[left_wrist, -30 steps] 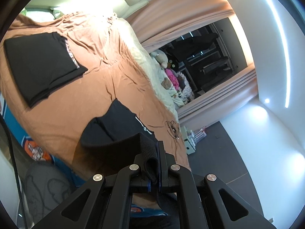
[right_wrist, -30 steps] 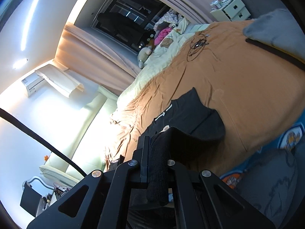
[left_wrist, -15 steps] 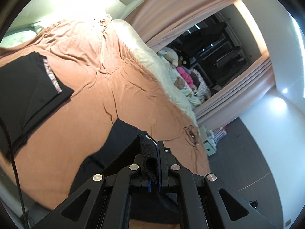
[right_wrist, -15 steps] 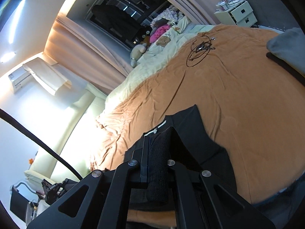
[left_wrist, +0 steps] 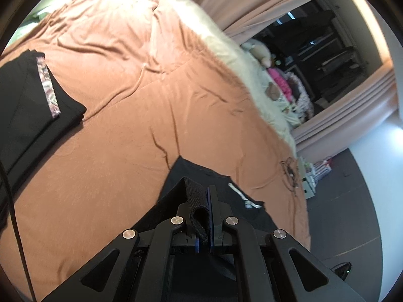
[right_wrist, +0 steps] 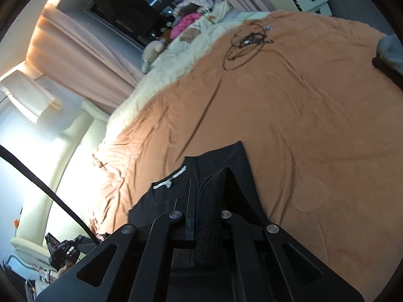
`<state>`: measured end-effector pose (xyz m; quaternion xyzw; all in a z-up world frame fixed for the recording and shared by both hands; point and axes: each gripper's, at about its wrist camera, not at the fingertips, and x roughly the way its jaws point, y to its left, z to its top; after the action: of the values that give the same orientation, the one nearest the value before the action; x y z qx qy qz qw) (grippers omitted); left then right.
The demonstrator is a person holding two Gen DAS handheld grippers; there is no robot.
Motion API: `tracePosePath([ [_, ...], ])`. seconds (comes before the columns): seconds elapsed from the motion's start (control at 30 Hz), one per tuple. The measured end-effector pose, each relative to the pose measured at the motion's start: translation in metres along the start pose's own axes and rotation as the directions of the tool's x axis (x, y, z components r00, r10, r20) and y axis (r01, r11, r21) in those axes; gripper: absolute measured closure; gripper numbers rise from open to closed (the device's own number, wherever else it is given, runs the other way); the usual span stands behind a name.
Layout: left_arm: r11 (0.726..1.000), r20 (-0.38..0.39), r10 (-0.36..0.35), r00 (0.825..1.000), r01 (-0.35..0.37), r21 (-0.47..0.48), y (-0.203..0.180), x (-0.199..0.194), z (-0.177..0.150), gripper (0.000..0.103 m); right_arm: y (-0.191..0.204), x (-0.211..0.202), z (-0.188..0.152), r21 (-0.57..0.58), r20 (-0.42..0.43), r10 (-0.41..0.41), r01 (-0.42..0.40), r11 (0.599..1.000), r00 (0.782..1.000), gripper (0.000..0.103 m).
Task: Fold small clothes
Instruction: 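Lift the hem with both grippers and carry it toward the collar, then lower the hem onto the collar and open both grippers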
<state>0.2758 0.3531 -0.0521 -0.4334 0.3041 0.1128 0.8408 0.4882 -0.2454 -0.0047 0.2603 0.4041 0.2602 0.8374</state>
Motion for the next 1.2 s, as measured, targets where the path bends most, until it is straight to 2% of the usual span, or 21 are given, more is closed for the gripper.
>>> tracePosePath([
  [0.3, 0.996, -0.056, 0.076, 0.996, -0.078, -0.034, 0.015, 0.072, 0.022, 0.099, 0.005, 0.055, 0.024, 0.023, -0.052, -0.065, 0.067, 0.998, 0.996, 0.103],
  [0.73, 0.986, -0.105, 0.162, 0.981, -0.166, -0.029, 0.024, 0.141, 0.039, 0.099, -0.008, 0.116, 0.041, 0.083, -0.096, -0.117, 0.125, 0.989, 0.989, 0.103],
  [0.93, 0.975, -0.157, 0.217, 0.963, -0.222, -0.011, 0.034, 0.167, 0.037, 0.098, -0.004, 0.128, 0.047, 0.090, -0.136, -0.148, 0.161, 0.983, 0.980, 0.103],
  [0.97, 0.972, -0.173, 0.230, 0.958, -0.233, 0.000, 0.034, 0.169, 0.036, 0.093, -0.001, 0.126, 0.049, 0.079, -0.137, -0.150, 0.161, 0.984, 0.979, 0.101],
  [1.0, 0.971, -0.181, 0.238, 0.954, -0.240, 0.011, 0.033, 0.169, 0.034, 0.089, 0.003, 0.124, 0.050, 0.063, -0.133, -0.149, 0.158, 0.985, 0.980, 0.095],
  [1.03, 0.970, -0.184, 0.241, 0.953, -0.240, 0.027, 0.030, 0.167, 0.032, 0.075, 0.008, 0.119, 0.052, 0.035, -0.120, -0.152, 0.158, 0.987, 0.981, 0.087],
  [1.07, 0.971, -0.181, 0.240, 0.954, -0.237, 0.038, 0.029, 0.165, 0.032, 0.059, 0.012, 0.117, 0.053, 0.019, -0.109, -0.158, 0.161, 0.987, 0.981, 0.060],
  [1.1, 0.971, -0.169, 0.240, 0.956, -0.234, 0.053, 0.026, 0.160, 0.032, 0.051, 0.016, 0.111, 0.054, -0.002, -0.085, -0.162, 0.163, 0.987, 0.983, 0.032],
  [1.13, 0.970, -0.153, 0.242, 0.958, -0.234, 0.070, 0.023, 0.154, 0.032, 0.042, 0.020, 0.106, 0.055, -0.020, -0.066, -0.166, 0.165, 0.986, 0.984, 0.028],
  [1.2, 0.966, -0.136, 0.250, 0.959, -0.238, 0.096, 0.018, 0.147, 0.031, 0.041, 0.028, 0.099, 0.054, -0.062, -0.074, -0.169, 0.165, 0.984, 0.983, 0.028],
])
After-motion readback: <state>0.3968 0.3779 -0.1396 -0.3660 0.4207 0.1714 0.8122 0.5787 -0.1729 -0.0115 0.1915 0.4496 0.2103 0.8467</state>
